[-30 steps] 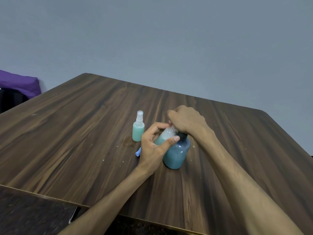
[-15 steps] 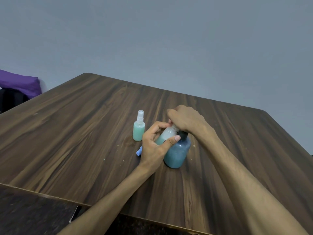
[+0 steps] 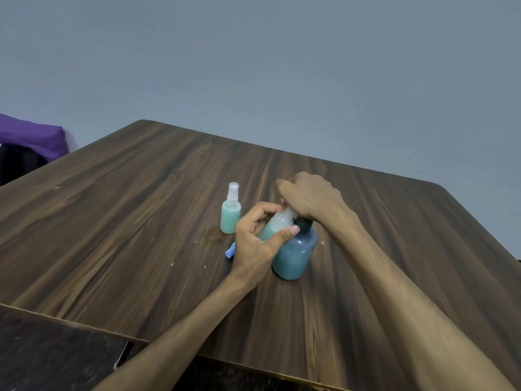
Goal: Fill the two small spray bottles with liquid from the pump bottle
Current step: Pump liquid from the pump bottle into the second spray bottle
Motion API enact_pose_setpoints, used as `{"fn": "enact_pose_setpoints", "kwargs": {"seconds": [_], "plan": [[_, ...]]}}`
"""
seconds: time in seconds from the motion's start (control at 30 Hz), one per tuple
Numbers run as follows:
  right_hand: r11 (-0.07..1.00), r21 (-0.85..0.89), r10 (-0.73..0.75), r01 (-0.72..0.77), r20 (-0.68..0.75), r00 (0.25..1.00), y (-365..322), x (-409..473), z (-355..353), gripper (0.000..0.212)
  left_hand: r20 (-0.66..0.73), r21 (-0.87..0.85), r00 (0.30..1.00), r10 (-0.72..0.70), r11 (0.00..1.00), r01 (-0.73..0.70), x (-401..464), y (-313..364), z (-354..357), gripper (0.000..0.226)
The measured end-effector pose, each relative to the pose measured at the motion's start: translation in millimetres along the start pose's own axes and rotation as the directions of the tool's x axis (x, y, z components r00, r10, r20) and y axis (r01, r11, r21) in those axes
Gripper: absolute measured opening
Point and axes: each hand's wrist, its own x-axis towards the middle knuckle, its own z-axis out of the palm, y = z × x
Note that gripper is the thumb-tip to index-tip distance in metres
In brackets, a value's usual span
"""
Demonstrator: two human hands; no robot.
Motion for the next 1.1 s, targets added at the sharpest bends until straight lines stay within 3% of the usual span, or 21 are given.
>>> {"fn": "enact_pose_setpoints", "kwargs": {"seconds": [0.53,0.73,1.0,1.1], "plan": [[0.999,-0.028,-0.029,0.026,-0.079,0.996,3.1,3.0,2.0,0.041,0.012,0.006,0.999,0.039,0.999,-0.039,0.9,-3.4,-2.1,0.029],[0.996,-0.092,-0.012,0.009,-0.028,1.0,0.7,-1.1,2.5,0.034,0.017,0.027,0.999,0.031,0.999,-0.032,0.3,-3.4,-2.8,0.029],[1.0,0.022,0.004,-0.004,-0.015,1.0,-1.0,1.9,-2.6,0.042,0.008,0.03,0.999,0.051,0.998,-0.051,1.8,0.4,0.4,0.028],[0.999,-0.019,0.03,-0.029,0.03,0.999,0.4,0.5,3.7,0.038,0.005,0.045,1.0,0.031,0.999,-0.031,2.6,-1.3,0.0,0.029]]}}
